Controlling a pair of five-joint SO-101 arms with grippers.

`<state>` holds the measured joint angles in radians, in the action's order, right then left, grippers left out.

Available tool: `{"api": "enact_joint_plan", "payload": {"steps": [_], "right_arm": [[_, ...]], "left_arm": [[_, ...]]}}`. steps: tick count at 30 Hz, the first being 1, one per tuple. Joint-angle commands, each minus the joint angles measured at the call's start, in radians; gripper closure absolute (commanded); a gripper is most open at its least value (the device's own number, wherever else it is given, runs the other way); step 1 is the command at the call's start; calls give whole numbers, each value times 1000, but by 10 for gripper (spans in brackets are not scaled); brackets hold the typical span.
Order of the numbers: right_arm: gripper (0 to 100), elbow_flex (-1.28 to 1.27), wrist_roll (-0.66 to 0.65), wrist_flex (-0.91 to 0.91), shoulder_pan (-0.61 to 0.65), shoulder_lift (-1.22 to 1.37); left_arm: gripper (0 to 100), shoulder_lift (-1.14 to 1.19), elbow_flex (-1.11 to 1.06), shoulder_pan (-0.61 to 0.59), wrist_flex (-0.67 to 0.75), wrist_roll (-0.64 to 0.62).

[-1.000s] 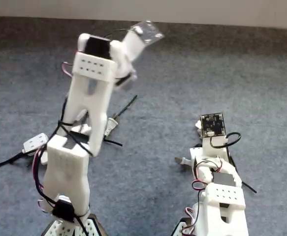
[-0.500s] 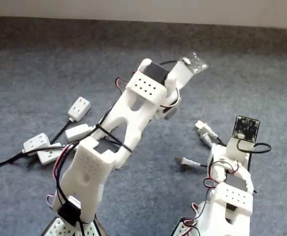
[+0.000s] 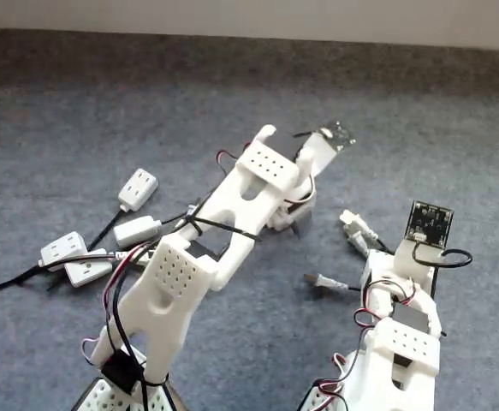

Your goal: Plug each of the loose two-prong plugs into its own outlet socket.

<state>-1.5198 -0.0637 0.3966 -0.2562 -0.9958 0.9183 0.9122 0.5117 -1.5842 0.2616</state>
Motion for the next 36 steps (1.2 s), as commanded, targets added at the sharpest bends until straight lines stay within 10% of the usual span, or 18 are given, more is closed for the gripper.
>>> {"api": "enact_joint_plan", "payload": {"steps": [1,36], "right_arm": [[989,8,8,-21,-8,-8],[989,7,9,-21,-7,-8]], "left_arm": [[671,-65,154,-25,-114,-6],[674,-463,-587,-452,-117,89]]}}
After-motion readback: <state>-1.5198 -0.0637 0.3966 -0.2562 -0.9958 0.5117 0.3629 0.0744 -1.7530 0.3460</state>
